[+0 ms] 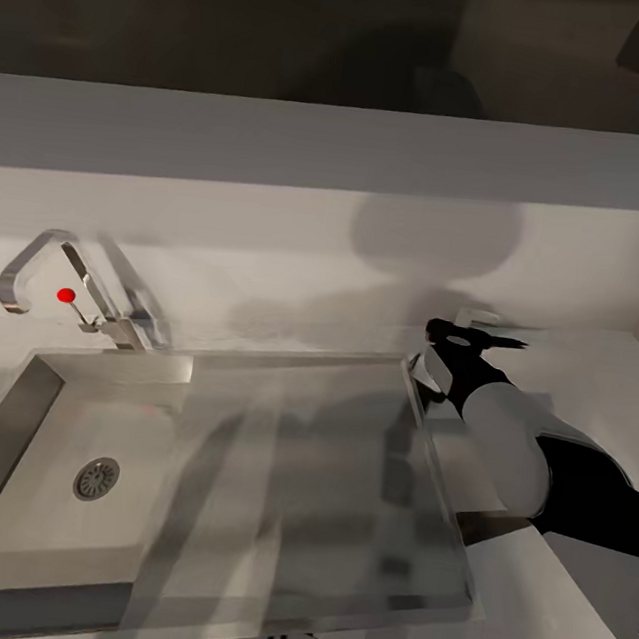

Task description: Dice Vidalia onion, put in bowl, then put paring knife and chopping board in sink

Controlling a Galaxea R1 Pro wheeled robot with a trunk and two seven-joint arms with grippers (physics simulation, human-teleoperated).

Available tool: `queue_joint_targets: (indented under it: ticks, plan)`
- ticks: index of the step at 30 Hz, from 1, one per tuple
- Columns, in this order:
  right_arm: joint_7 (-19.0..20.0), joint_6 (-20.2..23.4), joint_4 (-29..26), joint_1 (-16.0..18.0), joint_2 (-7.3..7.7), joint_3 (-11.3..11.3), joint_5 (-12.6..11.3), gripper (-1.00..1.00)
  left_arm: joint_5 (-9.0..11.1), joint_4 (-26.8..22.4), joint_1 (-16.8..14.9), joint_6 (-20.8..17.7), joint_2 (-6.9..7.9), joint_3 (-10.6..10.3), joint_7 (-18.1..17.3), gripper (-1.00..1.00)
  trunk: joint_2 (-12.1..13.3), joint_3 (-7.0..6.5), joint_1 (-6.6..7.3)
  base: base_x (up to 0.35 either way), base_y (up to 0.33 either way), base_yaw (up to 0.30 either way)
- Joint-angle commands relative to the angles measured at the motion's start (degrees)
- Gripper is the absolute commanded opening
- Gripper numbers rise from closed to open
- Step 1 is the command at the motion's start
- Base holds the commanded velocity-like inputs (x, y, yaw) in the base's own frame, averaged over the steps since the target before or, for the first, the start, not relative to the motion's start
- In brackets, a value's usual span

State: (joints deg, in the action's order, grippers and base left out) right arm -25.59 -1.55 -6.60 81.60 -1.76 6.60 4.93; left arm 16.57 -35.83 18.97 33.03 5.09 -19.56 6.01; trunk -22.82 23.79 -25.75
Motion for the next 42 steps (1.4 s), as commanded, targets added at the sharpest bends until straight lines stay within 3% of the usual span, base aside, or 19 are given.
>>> queue_joint_targets:
  ticks: [1, 12, 24, 42]
  plan:
    - [-0.1, -0.2, 0.1, 0.1, -0.15, 0.5, 0.5, 1.00, 0.2, -0.1, 0.0, 0.1, 0.10, -0.5, 0.6, 1.00, -0.1, 0.08, -0.03, 0.004, 0.000, 0.000]
    - [-0.1, -0.2, 0.3, 0.1, -0.34, 0.5, 0.5, 1.00, 0.4, -0.4, 0.0, 0.2, -0.05, -0.6, 0.9, 1.00, -0.1, 0.08, -0.03, 0.000, 0.000, 0.000]
    - [-0.1, -0.2, 0.6, 0.1, -0.30, 0.5, 0.4, 1.00, 0.7, -4.1, 0.1, 0.2, -0.08, -0.7, 1.0, 1.00, -0.1, 0.08, -0.03, 0.000, 0.000, 0.000]
    - [-0.1, -0.1, 1.1, 0.1, -0.77, 0.4, 0.2, 1.00, 0.9, -3.4, 0.1, 0.2, -0.12, -0.5, 1.0, 1.00, -0.1, 0.08, -0.03, 0.072, 0.043, 0.000]
